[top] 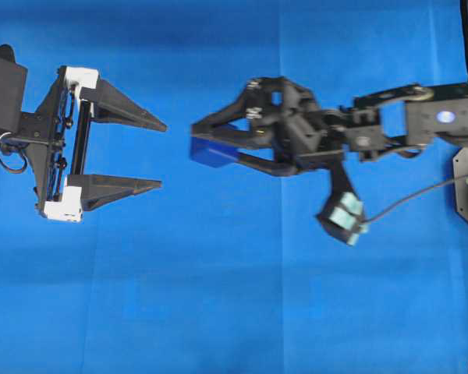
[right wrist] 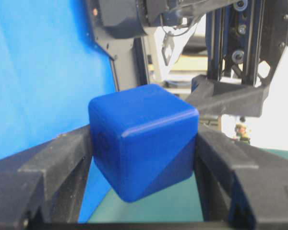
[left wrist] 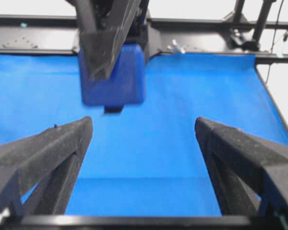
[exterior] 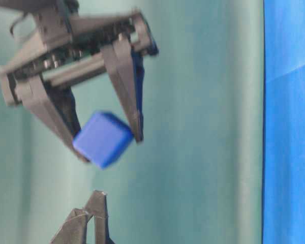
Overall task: Handover the blue block to the right arm after grasping it with the left arm, then place it in the designated position.
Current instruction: 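Pull the cube away to the right with the right gripper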
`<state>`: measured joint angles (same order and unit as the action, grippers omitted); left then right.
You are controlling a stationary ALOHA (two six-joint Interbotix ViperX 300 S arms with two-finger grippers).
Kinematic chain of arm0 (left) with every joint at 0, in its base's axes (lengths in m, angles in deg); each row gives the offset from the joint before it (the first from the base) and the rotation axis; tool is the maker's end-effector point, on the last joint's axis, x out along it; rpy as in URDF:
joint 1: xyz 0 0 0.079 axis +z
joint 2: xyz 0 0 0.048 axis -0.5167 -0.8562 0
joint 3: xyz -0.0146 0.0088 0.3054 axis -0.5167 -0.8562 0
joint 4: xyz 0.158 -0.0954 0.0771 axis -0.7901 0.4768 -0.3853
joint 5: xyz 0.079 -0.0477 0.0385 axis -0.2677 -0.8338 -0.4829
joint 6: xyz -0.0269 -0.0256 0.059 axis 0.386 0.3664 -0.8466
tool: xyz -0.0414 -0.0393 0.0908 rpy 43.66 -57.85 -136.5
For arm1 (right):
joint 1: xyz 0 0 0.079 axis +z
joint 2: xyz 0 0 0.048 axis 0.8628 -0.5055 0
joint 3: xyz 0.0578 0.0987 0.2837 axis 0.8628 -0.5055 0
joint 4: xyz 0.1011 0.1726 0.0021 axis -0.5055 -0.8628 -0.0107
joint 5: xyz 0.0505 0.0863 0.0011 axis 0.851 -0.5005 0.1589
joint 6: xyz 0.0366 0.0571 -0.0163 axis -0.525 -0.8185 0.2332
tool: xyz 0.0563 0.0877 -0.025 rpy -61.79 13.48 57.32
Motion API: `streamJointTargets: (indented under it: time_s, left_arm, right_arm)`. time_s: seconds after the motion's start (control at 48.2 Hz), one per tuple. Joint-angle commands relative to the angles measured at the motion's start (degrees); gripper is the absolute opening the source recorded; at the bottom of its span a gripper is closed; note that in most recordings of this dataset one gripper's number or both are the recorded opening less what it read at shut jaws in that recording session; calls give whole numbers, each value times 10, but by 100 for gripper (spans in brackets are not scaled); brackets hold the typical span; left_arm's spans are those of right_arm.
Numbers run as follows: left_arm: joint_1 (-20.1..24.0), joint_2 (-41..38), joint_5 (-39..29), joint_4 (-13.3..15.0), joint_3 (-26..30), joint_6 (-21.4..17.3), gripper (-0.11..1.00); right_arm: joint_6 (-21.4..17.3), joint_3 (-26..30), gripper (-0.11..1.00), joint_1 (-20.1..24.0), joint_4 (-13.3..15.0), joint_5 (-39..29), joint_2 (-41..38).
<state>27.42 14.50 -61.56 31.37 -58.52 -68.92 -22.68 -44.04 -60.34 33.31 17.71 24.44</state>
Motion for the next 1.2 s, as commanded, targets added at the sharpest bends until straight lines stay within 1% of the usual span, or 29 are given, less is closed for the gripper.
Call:
streamJointTargets:
  time_s: [0.0,0.125,0.311,0.602,0.685,0.727,0.789,0.893,0.996,1.1,1.163,1.183]
  left_arm:
    - [-2,5,4,0,9,0,92]
    - [-3,6,3,0,9,1,92]
    - [-4,4,3,0,11,1,92]
    - [-4,2,4,-1,14,1,92]
    - [-4,2,4,0,14,1,92]
    - [-4,2,4,0,14,1,92]
    - [-4,2,4,0,14,1,92]
    - [-4,2,4,0,14,1,92]
    - [-4,2,5,0,14,1,92]
    - [-4,2,5,0,15,1,92]
    - [-4,2,5,0,16,1,92]
    - [-4,2,5,0,16,1,92]
  right_arm:
    - [-2,-15,46,4,-3,-6,40]
    - [-2,-47,46,7,-4,-22,78]
    - [-2,-75,46,10,-4,-51,121]
    - [-2,-76,46,11,-4,-49,124]
    - [-5,-74,46,11,-10,-44,120]
    - [-12,-73,46,11,-20,-40,120]
    - [-36,-71,46,11,-48,-31,120]
    - [-88,-68,46,11,-91,-21,120]
    - [-146,-65,46,11,-120,-21,120]
    - [-212,-65,46,11,-145,-23,120]
    - [-258,-64,46,11,-160,-23,120]
    - [-282,-64,46,11,-168,-23,120]
